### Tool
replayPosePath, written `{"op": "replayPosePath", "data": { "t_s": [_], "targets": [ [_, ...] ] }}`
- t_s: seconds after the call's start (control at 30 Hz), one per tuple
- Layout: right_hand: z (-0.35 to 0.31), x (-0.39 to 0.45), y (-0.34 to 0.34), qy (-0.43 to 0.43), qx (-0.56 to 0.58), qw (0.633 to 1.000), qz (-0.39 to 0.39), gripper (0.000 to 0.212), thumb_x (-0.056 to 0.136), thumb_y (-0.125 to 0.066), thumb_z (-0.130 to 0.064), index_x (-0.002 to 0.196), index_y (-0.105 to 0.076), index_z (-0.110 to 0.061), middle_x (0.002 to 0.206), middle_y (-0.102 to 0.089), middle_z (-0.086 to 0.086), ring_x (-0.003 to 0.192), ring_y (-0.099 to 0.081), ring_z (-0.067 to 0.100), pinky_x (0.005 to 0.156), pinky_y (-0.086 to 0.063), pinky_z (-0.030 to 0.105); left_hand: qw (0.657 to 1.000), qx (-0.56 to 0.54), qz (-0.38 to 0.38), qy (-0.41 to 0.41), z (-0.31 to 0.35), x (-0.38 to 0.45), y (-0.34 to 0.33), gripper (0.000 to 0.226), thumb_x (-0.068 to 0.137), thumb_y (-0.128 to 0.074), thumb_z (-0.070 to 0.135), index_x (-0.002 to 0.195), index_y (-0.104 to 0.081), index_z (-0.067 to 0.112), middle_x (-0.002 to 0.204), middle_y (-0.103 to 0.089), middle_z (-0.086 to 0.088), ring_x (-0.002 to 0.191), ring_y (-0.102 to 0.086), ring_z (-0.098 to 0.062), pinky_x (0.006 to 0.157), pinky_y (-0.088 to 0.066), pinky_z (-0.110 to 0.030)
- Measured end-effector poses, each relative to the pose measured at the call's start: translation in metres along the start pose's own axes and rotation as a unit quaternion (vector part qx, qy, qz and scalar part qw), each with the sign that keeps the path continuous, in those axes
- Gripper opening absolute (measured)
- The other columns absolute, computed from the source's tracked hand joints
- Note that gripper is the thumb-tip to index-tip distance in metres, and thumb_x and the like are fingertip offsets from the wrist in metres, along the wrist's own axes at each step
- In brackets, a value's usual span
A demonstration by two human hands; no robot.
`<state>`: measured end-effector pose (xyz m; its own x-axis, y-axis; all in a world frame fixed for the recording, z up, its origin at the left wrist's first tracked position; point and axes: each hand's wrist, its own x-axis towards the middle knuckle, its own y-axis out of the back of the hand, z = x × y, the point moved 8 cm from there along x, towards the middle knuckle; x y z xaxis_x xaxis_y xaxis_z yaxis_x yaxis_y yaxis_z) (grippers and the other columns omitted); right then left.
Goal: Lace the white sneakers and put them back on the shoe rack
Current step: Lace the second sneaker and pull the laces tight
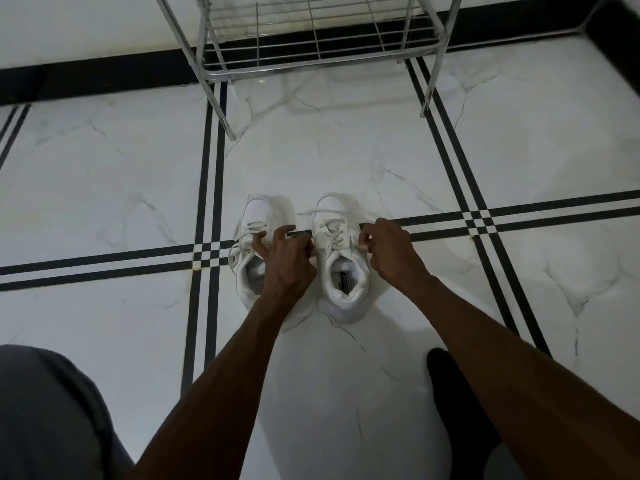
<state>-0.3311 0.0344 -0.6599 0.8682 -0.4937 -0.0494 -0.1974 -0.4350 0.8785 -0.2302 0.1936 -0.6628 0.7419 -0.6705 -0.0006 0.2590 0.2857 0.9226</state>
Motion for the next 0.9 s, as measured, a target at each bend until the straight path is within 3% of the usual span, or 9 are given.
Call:
{"op": "replayPosePath", "data": {
  "t_s": [0.13,0.3,0.37,0.47,0.53,0.6,0.7,0.77,0.9],
  "targets": [
    [-0.004,0.003,0.005,-0.032,-0.080,0.996,-0.027,0.023,0.082,-0.065,-0.007,0.078,-0.061,-0.029,0.092,-0.067,-0.003,0.096,-0.061,0.022,0.083,-0.030,0.040,0.998,-0.054,0.000,0.035,-0.006,0.004,-0.003,0.018,0.080,-0.062,0.003,0.089,-0.070,0.017,0.092,-0.070,0.005,0.120,-0.058,-0.023,0.113,-0.014,-0.058],
    [0.003,0.010,-0.003,-0.028,-0.080,0.983,-0.165,0.014,0.092,-0.060,-0.019,0.079,-0.062,-0.023,0.091,-0.067,-0.001,0.092,-0.061,0.021,0.089,-0.043,0.040,0.996,-0.081,-0.005,0.041,-0.010,0.007,0.007,0.011,0.093,-0.068,0.023,0.086,-0.076,0.020,0.091,-0.075,0.008,0.102,-0.066,-0.018,0.108,-0.020,-0.056],
    [0.010,0.009,0.000,-0.046,0.030,0.977,-0.206,0.028,0.093,-0.062,-0.025,0.065,-0.058,-0.027,0.079,-0.063,-0.004,0.077,-0.059,0.014,0.072,-0.045,0.031,0.996,-0.082,-0.005,0.034,-0.012,0.010,0.012,0.016,0.094,-0.065,0.028,0.085,-0.076,0.023,0.087,-0.075,0.009,0.095,-0.066,-0.015,0.109,-0.024,-0.057],
    [0.024,0.005,0.003,-0.135,0.308,0.915,-0.222,0.016,0.092,-0.063,-0.024,0.083,-0.073,-0.015,0.099,-0.073,0.006,0.097,-0.066,0.019,0.082,-0.050,0.031,0.988,-0.152,-0.021,0.007,-0.005,0.014,0.021,0.025,0.097,-0.061,0.034,0.079,-0.073,0.020,0.084,-0.078,0.012,0.088,-0.069,-0.005,0.115,-0.028,-0.050],
    [0.026,0.006,0.003,-0.157,0.401,0.877,-0.212,0.028,0.091,-0.065,-0.026,0.103,-0.073,-0.002,0.110,-0.073,0.011,0.110,-0.065,0.026,0.088,-0.050,0.033,0.964,-0.262,-0.049,-0.001,0.000,0.014,0.021,0.026,0.097,-0.064,0.031,0.077,-0.074,0.017,0.084,-0.080,0.008,0.089,-0.074,-0.003,0.107,-0.045,-0.037],
    [0.021,0.009,0.005,-0.150,0.456,0.860,-0.171,0.036,0.092,-0.065,-0.028,0.110,-0.070,0.003,0.103,-0.075,0.001,0.111,-0.065,0.021,0.090,-0.051,0.034,0.938,-0.338,-0.069,0.022,0.002,0.015,0.017,0.025,0.095,-0.066,0.032,0.074,-0.073,0.021,0.088,-0.080,0.004,0.093,-0.075,-0.009,0.095,-0.059,-0.041],
    [0.012,0.013,0.012,-0.131,0.463,0.870,-0.107,0.031,0.093,-0.065,-0.030,0.116,-0.072,-0.011,0.090,-0.072,-0.011,0.100,-0.065,0.007,0.091,-0.051,0.030,0.909,-0.405,-0.079,0.063,0.004,0.017,0.018,0.028,0.096,-0.063,0.027,0.070,-0.070,0.020,0.091,-0.080,-0.003,0.094,-0.076,-0.015,0.081,-0.063,-0.035],
    [0.008,0.015,0.014,-0.114,0.438,0.887,-0.089,0.026,0.092,-0.067,-0.028,0.109,-0.074,-0.011,0.106,-0.073,-0.011,0.101,-0.064,0.005,0.092,-0.050,0.029,0.881,-0.457,-0.080,0.091,0.008,0.016,0.021,0.029,0.100,-0.057,0.018,0.077,-0.066,0.003,0.096,-0.080,-0.009,0.095,-0.075,-0.012,0.072,-0.059,-0.021],
    [-0.001,0.017,0.016,-0.100,0.461,0.879,-0.073,0.022,0.093,-0.062,-0.018,0.084,-0.065,0.002,0.108,-0.078,0.000,0.100,-0.070,0.011,0.090,-0.054,0.034,0.829,-0.537,-0.075,0.137,0.014,0.012,0.011,0.028,0.104,-0.053,0.020,0.082,-0.060,0.004,0.100,-0.078,-0.019,0.097,-0.077,-0.022,0.087,-0.059,-0.040]
  ]
}}
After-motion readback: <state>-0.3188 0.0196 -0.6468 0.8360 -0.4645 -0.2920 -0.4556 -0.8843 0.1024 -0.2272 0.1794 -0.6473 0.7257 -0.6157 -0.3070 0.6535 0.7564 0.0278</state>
